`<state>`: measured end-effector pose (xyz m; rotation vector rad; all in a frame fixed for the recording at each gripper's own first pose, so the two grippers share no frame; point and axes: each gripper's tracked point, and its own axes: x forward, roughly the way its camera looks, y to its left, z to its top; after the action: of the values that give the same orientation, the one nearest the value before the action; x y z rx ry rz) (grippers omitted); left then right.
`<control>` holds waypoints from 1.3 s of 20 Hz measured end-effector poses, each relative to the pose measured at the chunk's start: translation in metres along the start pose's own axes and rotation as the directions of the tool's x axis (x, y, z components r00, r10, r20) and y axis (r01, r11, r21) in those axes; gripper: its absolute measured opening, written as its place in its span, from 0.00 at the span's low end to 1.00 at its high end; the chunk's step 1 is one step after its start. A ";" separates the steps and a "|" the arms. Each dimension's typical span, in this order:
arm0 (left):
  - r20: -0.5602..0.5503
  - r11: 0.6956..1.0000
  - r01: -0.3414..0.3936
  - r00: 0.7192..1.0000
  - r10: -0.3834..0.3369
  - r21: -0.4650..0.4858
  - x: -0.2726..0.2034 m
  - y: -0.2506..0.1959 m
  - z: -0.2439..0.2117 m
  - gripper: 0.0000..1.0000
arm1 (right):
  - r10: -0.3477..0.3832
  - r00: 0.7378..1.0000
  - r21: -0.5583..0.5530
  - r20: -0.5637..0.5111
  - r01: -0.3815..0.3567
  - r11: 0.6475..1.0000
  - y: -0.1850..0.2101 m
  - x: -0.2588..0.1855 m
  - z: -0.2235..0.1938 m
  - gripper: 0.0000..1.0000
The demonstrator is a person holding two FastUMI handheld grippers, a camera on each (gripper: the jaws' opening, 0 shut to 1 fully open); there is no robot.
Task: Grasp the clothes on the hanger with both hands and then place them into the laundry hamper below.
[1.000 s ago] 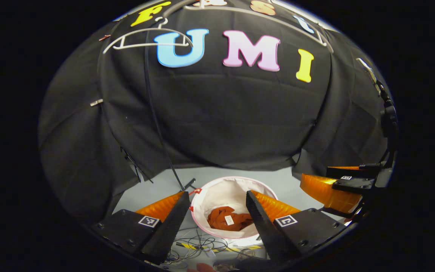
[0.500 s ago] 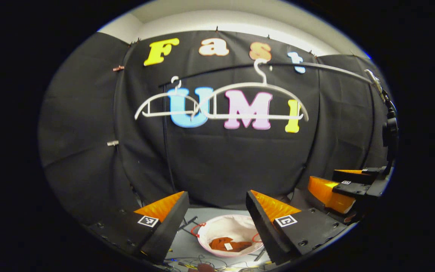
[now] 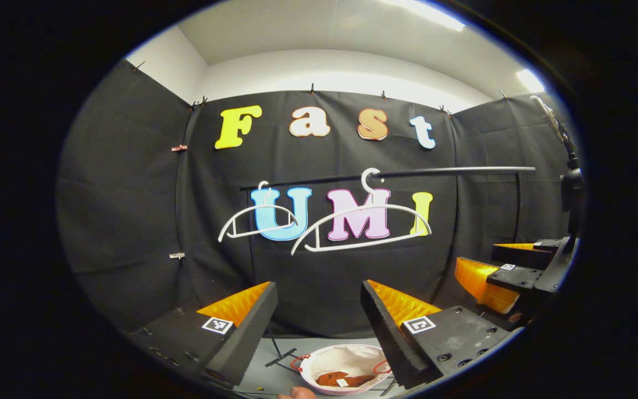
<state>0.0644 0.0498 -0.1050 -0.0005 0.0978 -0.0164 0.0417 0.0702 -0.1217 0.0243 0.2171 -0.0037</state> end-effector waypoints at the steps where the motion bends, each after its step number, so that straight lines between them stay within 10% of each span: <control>1: 0.017 1.000 -0.006 1.000 0.006 0.003 -0.006 0.001 0.009 0.94 | 0.004 1.000 -0.007 0.024 -0.004 1.000 0.000 -0.003 0.011 0.99; 26: 0.138 0.997 -0.081 0.987 0.080 0.003 -0.042 -0.017 0.074 0.94 | 0.040 0.979 0.029 0.198 -0.047 0.998 -0.034 -0.039 0.085 0.98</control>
<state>0.0294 0.0334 -0.0273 0.0105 -0.0402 0.0637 0.0214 0.0346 -0.0309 0.0621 0.0174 0.0334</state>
